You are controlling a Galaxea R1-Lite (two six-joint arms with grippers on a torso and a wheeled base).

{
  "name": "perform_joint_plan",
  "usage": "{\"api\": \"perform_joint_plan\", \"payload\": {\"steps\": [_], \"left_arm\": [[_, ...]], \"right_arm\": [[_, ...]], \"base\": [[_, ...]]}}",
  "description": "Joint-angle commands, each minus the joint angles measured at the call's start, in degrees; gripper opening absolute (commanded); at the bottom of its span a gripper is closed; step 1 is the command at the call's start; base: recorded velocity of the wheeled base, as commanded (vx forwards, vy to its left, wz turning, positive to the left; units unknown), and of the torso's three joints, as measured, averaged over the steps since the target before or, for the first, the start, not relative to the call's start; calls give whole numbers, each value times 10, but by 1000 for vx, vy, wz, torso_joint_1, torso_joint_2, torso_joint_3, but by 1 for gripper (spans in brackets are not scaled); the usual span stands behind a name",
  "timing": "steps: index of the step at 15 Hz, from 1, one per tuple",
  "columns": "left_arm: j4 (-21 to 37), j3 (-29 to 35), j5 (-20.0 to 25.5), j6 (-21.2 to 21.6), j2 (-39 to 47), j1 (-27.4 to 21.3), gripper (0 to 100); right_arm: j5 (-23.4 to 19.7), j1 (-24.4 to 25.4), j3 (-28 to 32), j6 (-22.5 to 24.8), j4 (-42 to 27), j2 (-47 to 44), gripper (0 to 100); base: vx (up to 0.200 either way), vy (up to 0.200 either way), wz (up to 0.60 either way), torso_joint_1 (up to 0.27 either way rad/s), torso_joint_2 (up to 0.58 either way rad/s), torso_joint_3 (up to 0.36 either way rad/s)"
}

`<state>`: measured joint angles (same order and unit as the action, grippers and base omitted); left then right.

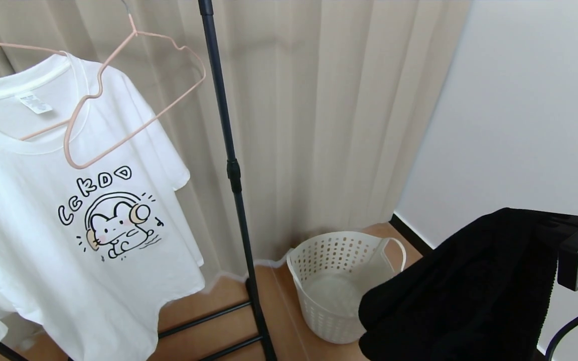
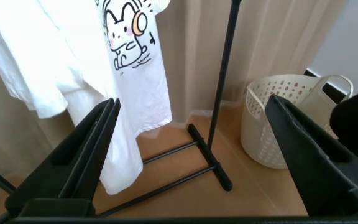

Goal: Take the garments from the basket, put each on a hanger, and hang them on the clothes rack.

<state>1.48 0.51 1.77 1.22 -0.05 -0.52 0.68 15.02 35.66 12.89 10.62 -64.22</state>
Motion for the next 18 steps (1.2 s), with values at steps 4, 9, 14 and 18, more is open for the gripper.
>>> {"api": "perform_joint_plan", "payload": {"steps": [4, 9, 14, 18], "left_arm": [[0, 0, 0, 0, 0, 0, 100], [0, 0, 0, 0, 0, 0, 100], [0, 0, 0, 0, 0, 0, 100], [0, 0, 0, 0, 0, 0, 100]], "right_arm": [[0, 0, -1, 0, 0, 0, 0], [0, 0, -1, 0, 0, 1, 0], [0, 0, -1, 0, 0, 1, 0], [0, 0, -4, 0, 0, 2, 0]], "base": [[0, 0, 0, 129, -477, -351], [0, 0, 0, 164, -502, -350], [0, 0, 0, 206, -548, -348], [0, 0, 0, 242, -594, -355]]}}
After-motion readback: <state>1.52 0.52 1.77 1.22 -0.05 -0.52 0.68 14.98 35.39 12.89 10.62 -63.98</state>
